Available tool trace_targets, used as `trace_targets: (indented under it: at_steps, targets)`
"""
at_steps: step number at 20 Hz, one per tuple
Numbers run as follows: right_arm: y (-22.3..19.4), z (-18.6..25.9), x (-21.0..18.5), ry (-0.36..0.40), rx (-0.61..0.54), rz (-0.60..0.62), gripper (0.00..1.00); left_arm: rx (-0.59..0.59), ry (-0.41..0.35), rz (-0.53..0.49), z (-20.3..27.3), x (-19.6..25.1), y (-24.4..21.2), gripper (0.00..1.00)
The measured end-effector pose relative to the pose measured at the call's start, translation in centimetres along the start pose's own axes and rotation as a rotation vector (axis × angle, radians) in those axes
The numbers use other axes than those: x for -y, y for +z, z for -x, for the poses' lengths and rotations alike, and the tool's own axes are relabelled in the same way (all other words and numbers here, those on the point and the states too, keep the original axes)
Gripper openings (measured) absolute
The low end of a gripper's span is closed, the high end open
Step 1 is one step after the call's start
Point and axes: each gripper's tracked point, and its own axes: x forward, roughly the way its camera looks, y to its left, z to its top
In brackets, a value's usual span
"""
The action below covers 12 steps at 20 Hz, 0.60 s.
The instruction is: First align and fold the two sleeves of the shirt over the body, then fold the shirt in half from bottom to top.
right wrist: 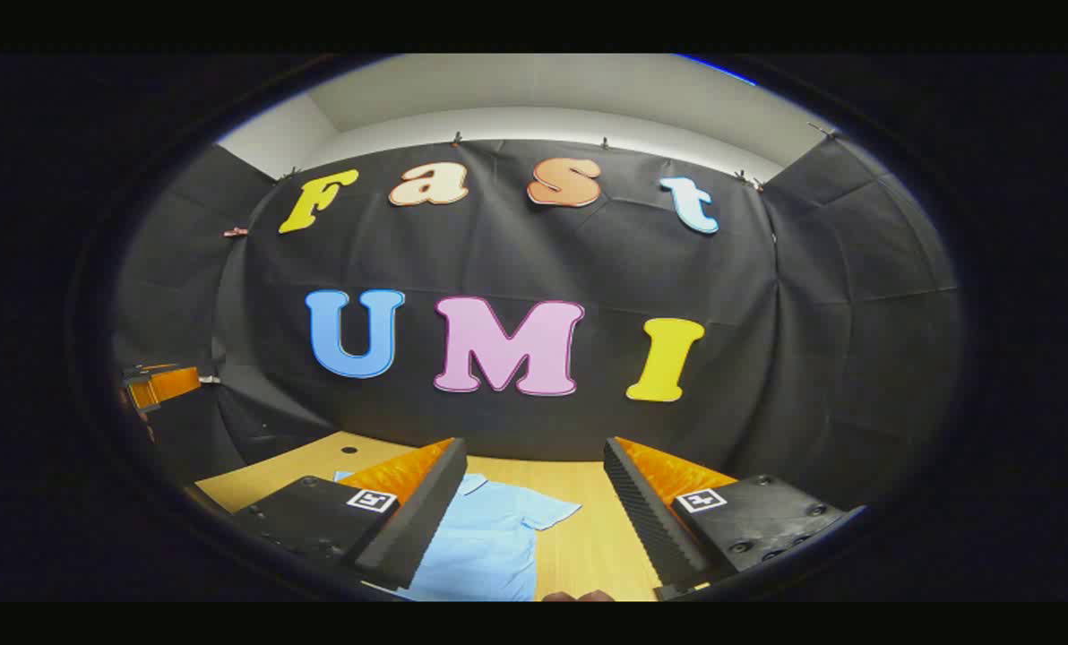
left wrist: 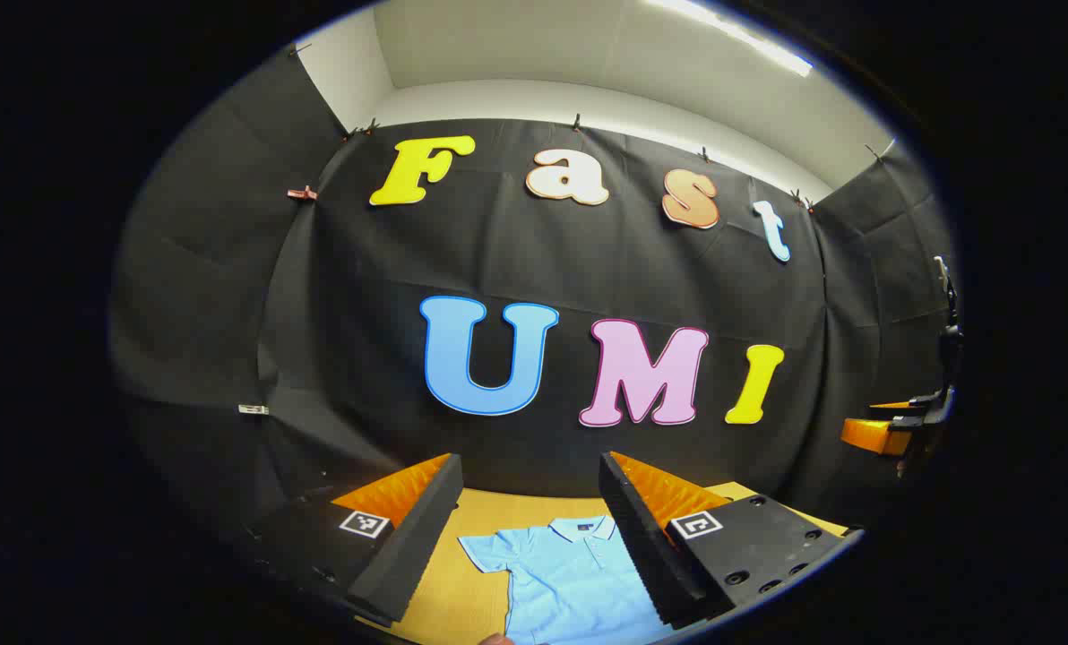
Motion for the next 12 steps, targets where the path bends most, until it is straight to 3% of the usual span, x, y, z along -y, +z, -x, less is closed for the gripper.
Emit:
trace_targets:
  at_steps: [7,12]
  targets:
    - [0.4,0.4,0.2,-0.036,0.004,0.024,0.97,0.017,-0.011,-0.011,-0.7,-1.0,0.4,0.98]
    - [0.4,-0.3,-1.3,-0.017,0.004,0.006,0.97,0.014,-0.004,-0.028,0.2,-2.1,0.7,0.98]
